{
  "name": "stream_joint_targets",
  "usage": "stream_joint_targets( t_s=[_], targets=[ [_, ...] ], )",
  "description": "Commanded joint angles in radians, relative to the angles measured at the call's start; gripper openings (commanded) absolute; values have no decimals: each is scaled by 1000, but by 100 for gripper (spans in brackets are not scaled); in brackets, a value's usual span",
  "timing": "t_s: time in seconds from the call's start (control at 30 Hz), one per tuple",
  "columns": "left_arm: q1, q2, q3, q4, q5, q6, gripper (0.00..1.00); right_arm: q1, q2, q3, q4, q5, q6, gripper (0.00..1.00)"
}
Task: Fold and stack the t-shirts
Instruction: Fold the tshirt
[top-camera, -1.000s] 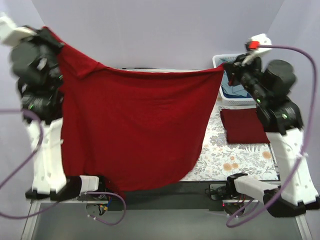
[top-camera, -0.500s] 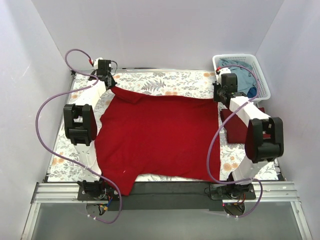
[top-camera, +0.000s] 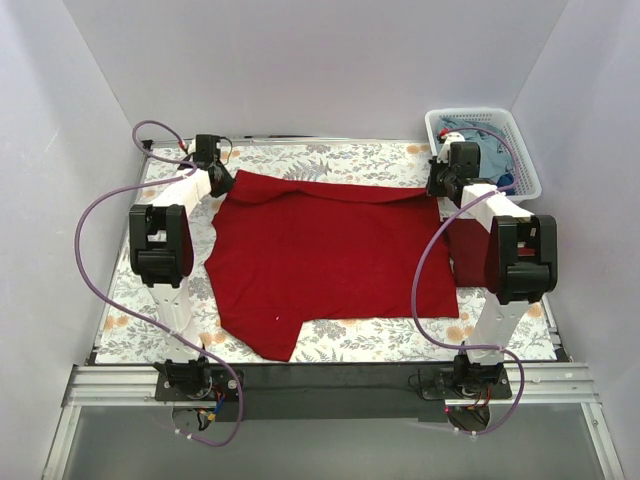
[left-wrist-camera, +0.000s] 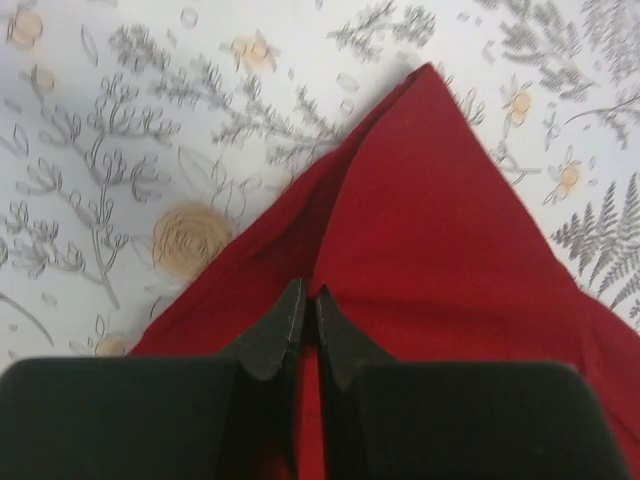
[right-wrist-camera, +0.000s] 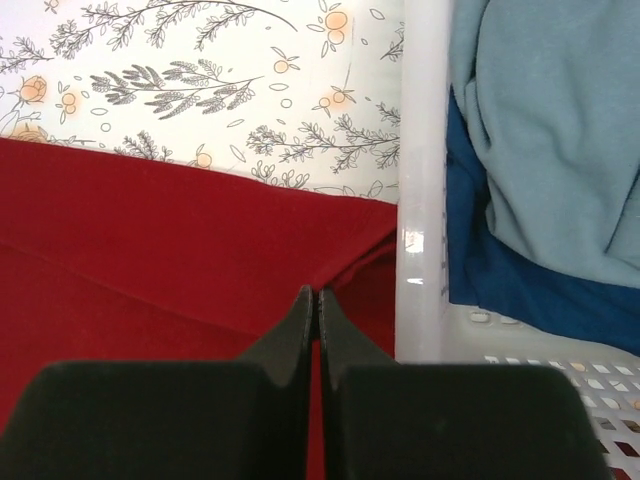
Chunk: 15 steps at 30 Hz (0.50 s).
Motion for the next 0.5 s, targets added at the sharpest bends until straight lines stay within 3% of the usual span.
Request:
stream_joint_targets(
  t_s=[0.0,0.47],
  targets=[
    [5,-144,-43,-23,17,-50,0,-15,-32,7,28,28,13,1],
    [18,-361,-195,-129,17,-112,0,-46,-106,-82,-24,86,49,1]
  ],
)
